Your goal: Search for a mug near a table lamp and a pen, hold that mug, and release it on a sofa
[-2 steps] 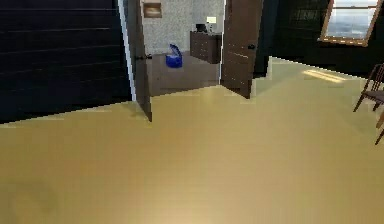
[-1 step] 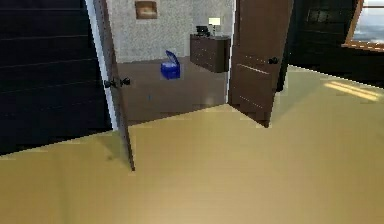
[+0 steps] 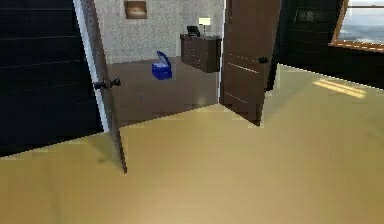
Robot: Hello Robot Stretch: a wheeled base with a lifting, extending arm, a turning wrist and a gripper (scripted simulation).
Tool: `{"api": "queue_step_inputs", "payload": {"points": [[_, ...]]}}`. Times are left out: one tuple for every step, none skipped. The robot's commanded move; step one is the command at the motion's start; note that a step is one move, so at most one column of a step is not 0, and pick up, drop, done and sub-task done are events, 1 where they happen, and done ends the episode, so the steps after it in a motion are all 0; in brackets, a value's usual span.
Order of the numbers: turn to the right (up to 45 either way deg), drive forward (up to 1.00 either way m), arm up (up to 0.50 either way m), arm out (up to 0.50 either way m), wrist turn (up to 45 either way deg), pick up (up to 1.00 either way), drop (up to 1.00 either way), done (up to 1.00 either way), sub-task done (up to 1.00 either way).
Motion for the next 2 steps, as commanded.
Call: {"api": "queue_step_inputs", "payload": {"points": [[0.0, 1.0, 0.0, 0.0, 0.0, 0.0, 0.0, 0.0, 0.0], [3.0, 0.0, 0.0, 0.0, 0.0, 0.0, 0.0, 0.0, 0.0]]}}
